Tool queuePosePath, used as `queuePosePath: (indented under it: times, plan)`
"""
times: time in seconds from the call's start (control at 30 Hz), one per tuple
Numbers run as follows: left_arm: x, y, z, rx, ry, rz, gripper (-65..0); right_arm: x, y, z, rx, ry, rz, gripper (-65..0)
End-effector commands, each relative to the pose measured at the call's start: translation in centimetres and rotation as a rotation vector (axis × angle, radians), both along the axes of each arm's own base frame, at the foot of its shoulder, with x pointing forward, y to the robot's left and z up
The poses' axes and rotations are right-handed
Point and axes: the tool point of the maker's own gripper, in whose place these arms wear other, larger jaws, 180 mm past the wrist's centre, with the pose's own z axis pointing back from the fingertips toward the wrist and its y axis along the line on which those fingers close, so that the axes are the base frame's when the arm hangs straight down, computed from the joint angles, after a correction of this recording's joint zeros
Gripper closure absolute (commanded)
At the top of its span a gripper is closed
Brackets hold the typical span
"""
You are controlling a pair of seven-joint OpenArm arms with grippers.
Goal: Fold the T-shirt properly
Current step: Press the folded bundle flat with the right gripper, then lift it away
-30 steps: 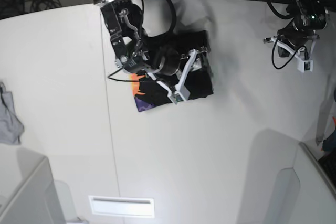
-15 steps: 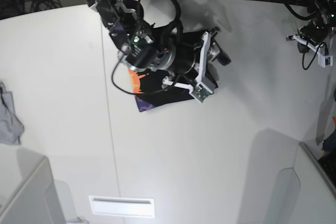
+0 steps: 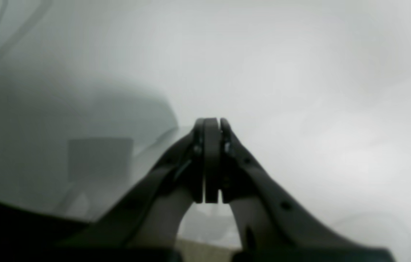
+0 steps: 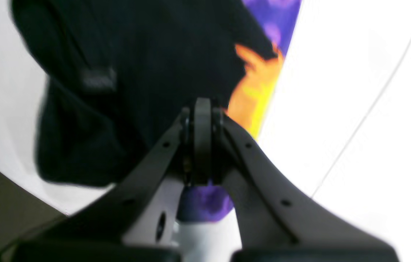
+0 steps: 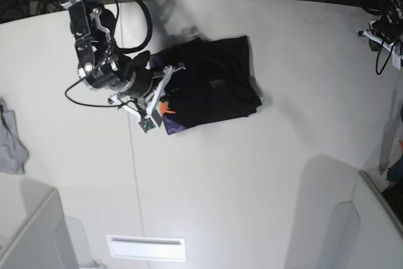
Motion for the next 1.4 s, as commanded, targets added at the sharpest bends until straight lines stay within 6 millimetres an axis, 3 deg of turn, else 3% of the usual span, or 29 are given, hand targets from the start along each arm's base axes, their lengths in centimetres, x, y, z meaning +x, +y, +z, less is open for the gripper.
queuePosePath:
  times: [0.0, 0.07, 0.3, 0.47, 0.6, 0.7, 0.9, 1.03, 1.2, 1.23, 1.33, 1.37]
  plan:
    - [0.7, 0.6, 1.2, 0.027, -0.032, -0.014, 0.0, 0.1, 0.4, 0.5, 0.024, -0.019, 0.004, 0.0]
    - [0.8, 0.6, 1.3, 0.028, -0.035, -0.014, 0.0, -0.7, 0.7, 0.1, 0.026, 0.0, 0.011, 0.0]
    - [0.8, 0.6, 1.3, 0.025, -0.037, -0.014, 0.0, -4.6, 6.9, -1.5, 0.069, 0.061, 0.194, 0.0]
    - [0.8, 0.6, 1.3, 0.025, -0.037, -0.014, 0.0, -7.5, 13.3, 0.1, 0.144, 0.058, 0.361, 0.0]
    - [0.8, 0.6, 1.3, 0.025, -0.037, -0.014, 0.0, -8.6, 15.5, 0.8, 0.15, 0.062, 0.412, 0.0]
    - [0.7, 0.6, 1.2, 0.025, -0.033, -0.015, 0.0, -8.2, 15.2, 1.2, 0.143, 0.068, 0.376, 0.0]
    - [0.4, -0.7, 2.0, 0.046, -0.044, -0.055, 0.0, -3.3, 8.6, 2.9, 0.14, -0.014, 0.14, 0.0]
    - [1.2, -4.0, 3.8, 0.077, -0.098, -0.2, 0.0, -1.4, 4.5, 2.8, 0.164, -0.051, -0.044, 0.0]
    - [3.3, -9.9, 2.6, -0.05, -0.149, -0.252, 0.0, -1.6, 2.3, 2.0, 0.175, -0.101, -0.125, 0.0]
    - [3.5, -11.3, 2.3, -0.106, -0.159, -0.261, -3.6, -1.6, 2.0, 1.8, 0.163, -0.102, -0.119, 0.0]
    - [4.2, -14.2, 3.2, -0.267, -0.226, -0.283, -44.6, -1.9, 1.5, 1.4, 0.143, -0.097, -0.112, 0.0]
    - [5.0, -15.3, 3.9, -0.322, -0.269, -0.293, -55.1, -2.1, 1.3, 1.3, 0.139, -0.093, -0.112, 0.0]
